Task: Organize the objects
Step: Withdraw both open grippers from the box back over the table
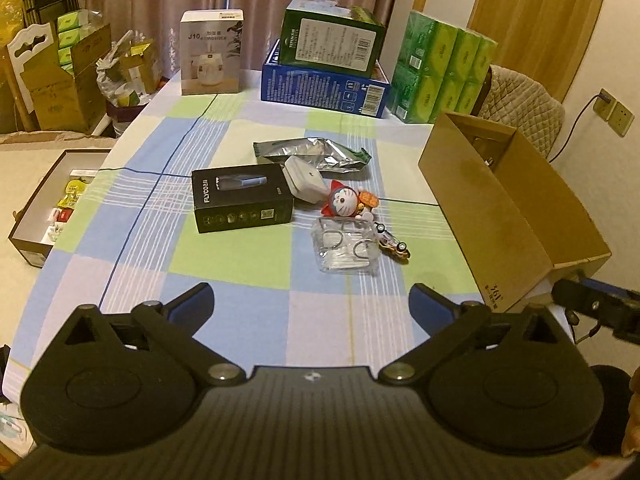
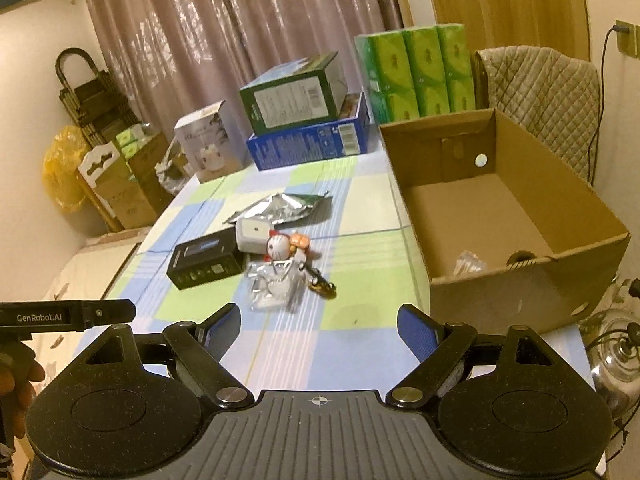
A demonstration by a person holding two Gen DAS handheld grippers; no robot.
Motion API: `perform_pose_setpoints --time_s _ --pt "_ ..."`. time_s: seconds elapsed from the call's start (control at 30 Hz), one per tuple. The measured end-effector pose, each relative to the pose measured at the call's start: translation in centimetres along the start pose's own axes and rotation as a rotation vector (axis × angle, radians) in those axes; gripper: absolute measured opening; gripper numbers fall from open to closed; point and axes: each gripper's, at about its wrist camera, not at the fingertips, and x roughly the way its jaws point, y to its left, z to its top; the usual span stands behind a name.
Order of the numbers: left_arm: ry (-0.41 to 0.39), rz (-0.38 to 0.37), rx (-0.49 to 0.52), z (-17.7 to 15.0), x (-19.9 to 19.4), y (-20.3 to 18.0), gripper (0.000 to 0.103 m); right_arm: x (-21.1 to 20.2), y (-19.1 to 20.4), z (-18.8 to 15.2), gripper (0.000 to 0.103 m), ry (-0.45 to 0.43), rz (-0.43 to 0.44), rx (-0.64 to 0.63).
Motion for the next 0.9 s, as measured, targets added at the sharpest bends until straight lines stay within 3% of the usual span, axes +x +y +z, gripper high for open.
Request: perform_pose_setpoints --time_s 0.9 --pt "0.047 0.011 0.013 -1.2 2.3 -0.2 0.102 2.4 0.8 -1.2 0.083 0.067 0.003 -0.035"
